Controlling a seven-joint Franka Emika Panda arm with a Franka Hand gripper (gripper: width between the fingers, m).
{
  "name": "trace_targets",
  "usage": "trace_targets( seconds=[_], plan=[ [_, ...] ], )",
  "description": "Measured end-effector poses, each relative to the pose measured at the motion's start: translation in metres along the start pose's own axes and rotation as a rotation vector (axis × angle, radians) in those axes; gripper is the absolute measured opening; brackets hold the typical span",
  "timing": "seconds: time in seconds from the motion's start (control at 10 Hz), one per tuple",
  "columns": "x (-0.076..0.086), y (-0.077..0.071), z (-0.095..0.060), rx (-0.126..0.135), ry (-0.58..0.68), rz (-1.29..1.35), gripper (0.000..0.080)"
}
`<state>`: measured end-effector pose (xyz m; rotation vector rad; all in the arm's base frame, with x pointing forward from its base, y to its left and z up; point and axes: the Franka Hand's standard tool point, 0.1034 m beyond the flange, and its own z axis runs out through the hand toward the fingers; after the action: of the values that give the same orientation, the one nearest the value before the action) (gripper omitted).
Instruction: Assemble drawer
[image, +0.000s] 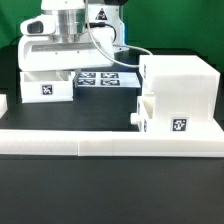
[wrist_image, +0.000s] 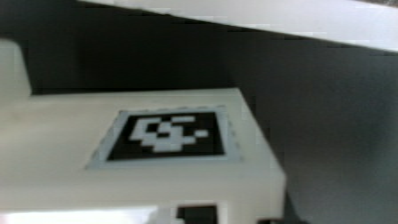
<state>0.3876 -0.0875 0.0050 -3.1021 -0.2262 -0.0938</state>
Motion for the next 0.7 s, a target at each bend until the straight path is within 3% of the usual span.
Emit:
trace_targets(
  seconds=[0.7],
  plan=[
    [0.0023, -0.0033, -0.0012, 0.008, -0.011, -0.037, 0.0041]
  ],
)
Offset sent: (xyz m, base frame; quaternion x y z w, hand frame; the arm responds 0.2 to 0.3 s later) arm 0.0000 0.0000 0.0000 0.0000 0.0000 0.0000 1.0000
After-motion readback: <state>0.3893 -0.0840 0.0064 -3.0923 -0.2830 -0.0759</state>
